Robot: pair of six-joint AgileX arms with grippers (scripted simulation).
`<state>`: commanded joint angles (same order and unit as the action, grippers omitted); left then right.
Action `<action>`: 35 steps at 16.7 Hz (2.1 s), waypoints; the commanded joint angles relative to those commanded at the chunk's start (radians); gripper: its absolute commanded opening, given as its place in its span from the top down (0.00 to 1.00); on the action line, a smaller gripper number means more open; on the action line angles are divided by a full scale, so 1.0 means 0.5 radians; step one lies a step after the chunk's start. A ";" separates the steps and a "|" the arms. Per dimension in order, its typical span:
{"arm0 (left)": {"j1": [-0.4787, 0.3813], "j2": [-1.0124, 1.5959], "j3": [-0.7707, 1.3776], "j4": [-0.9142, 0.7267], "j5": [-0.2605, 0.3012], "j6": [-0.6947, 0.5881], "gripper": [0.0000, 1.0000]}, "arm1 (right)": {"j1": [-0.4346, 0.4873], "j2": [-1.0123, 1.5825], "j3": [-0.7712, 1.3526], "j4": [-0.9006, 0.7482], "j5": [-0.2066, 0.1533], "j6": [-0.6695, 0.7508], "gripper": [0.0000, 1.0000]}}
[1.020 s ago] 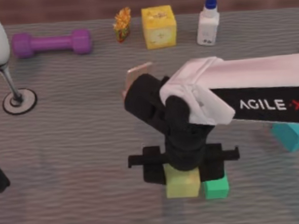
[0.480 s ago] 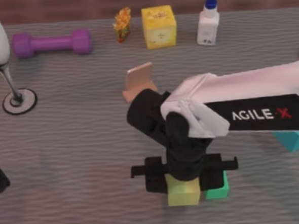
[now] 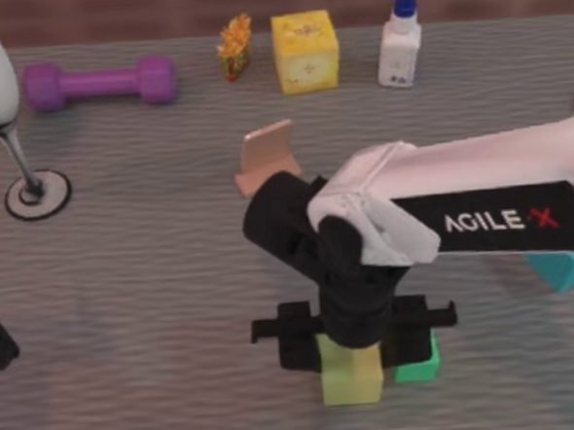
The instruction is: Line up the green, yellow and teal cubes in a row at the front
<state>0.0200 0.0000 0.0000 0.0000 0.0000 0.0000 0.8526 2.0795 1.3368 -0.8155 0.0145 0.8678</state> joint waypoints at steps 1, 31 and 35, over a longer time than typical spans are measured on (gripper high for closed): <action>0.000 0.000 0.000 0.000 0.000 0.000 0.00 | 0.000 0.000 0.000 0.000 0.000 0.000 0.17; 0.000 0.000 0.000 0.000 0.000 0.000 0.00 | -0.188 -0.191 0.293 -0.491 -0.003 -0.323 0.00; 0.000 0.000 0.000 0.000 0.000 0.000 0.00 | -0.514 -0.189 0.273 -0.492 -0.011 -0.856 0.00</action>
<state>0.0200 0.0000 0.0000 0.0000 0.0000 0.0000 0.5955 1.9848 1.4734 -1.0613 0.0089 0.4397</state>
